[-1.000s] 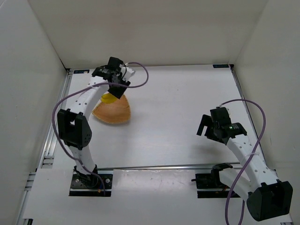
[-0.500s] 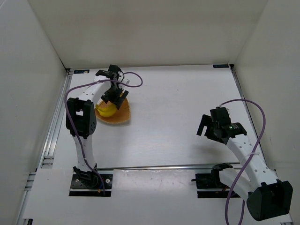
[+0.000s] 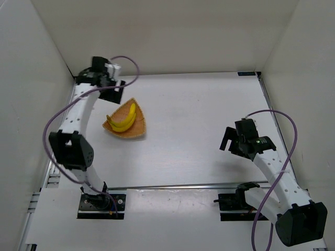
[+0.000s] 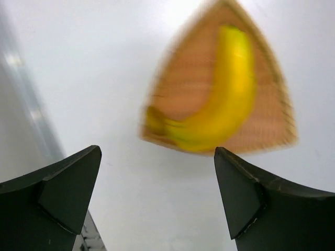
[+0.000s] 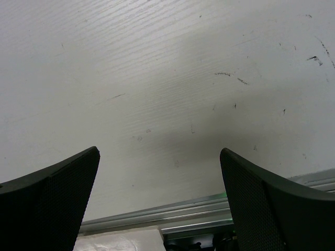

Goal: Place and organize the fake fruits in the fruit bowl

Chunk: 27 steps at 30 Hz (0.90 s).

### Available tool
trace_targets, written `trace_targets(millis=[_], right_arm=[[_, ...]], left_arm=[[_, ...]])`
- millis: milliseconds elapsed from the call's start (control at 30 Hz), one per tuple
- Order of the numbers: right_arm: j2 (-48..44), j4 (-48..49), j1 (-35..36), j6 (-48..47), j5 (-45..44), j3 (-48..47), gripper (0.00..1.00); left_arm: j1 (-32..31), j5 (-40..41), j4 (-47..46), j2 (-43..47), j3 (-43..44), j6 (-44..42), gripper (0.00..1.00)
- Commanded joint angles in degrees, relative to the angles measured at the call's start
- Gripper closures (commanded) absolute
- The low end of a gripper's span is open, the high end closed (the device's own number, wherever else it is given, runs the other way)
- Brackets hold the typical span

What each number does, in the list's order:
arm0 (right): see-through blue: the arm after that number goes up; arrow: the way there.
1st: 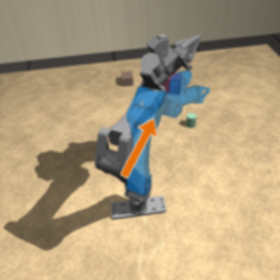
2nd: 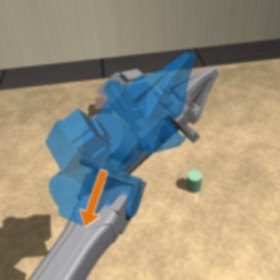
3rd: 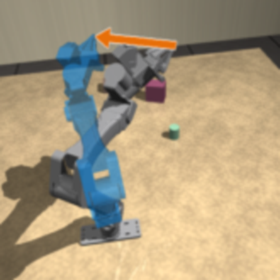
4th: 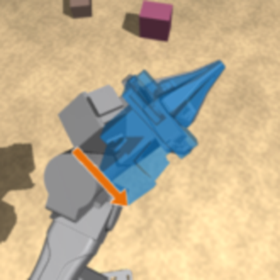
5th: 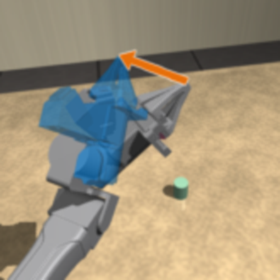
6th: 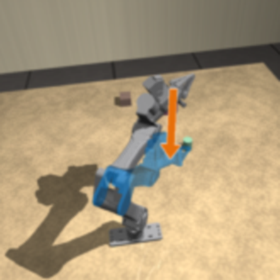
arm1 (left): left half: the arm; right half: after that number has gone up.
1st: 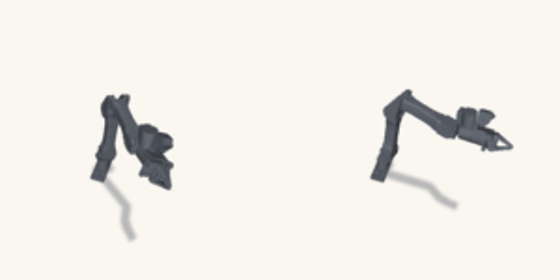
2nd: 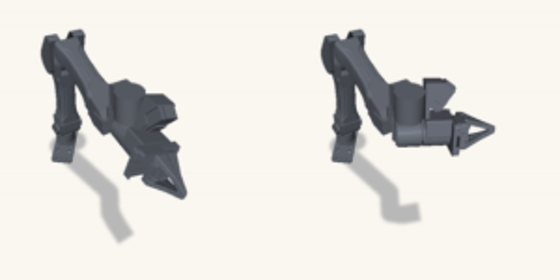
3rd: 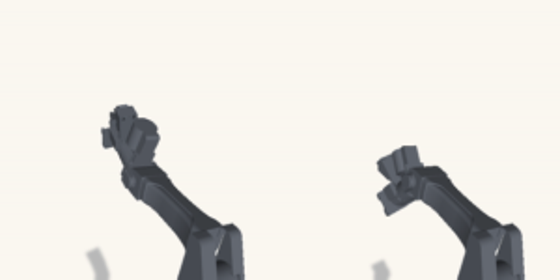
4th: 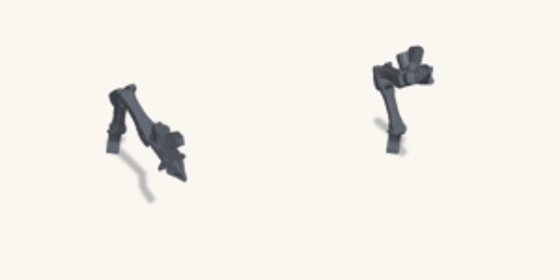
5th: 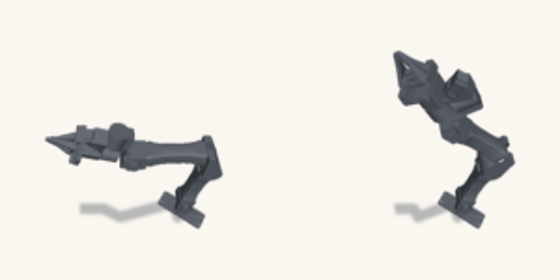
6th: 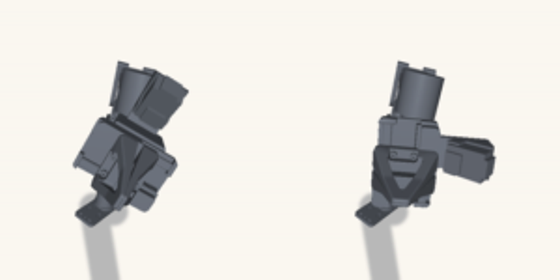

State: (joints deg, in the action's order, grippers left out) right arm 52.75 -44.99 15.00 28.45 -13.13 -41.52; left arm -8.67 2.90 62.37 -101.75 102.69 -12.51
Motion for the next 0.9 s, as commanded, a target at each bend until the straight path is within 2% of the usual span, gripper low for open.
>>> trace_targets(millis=[0, 67, 100, 167, 200, 233, 333, 467, 667, 867], right_arm=[[-0.2, -0.1, -0.2, -0.4, -0.1, -2.3, 0.0], [-0.2, -0.1, -0.2, -0.4, -0.1, -2.3, 0.0], [-0.2, -0.1, -0.2, -0.4, -0.1, -2.3, 0.0], [-0.2, -0.1, -0.2, -0.4, -0.1, -1.8, 0.0], [-0.2, -0.1, -0.2, -0.4, -0.1, -1.8, 0.0], [-0.2, -0.1, -0.2, 0.2, 0.5, -1.2, 0.0], [-0.7, 0.5, -0.2, 0.2, 0.5, -0.6, 0.0], [-1.3, 1.0, -0.2, 0.2, 1.0, 0.5, 0.0], [-1.9, 1.0, -0.2, 0.7, 1.0, 1.5, 0.0], [-2.4, 1.0, -0.2, 0.7, 1.0, 1.5, 0.0]], left_arm=[[11.6, 4.2, -5.3, 10.1, -5.4, 2.7, 0.0], [15.6, 5.0, -6.1, 11.6, -9.7, 2.1, 0.0], [19.8, 4.2, -6.1, 12.4, -13.7, 2.1, 0.0], [24.1, 0.6, -6.7, 13.9, -18.6, 2.1, 0.0], [28.5, -1.7, -7.3, 14.6, -21.4, 2.1, 0.0], [30.4, -4.5, -8.1, 15.3, -27.1, 1.6, 0.0], [36.9, -6.4, -11.6, 17.0, -35.2, 1.6, 0.0], [43.3, -10.4, -12.1, 17.0, -39.3, 1.6, 0.0], [47.2, -12.5, -12.1, 15.9, -40.6, 1.1, 0.0], [47.3, -14.3, -11.6, 17.0, -40.6, 0.5, 0.0]])
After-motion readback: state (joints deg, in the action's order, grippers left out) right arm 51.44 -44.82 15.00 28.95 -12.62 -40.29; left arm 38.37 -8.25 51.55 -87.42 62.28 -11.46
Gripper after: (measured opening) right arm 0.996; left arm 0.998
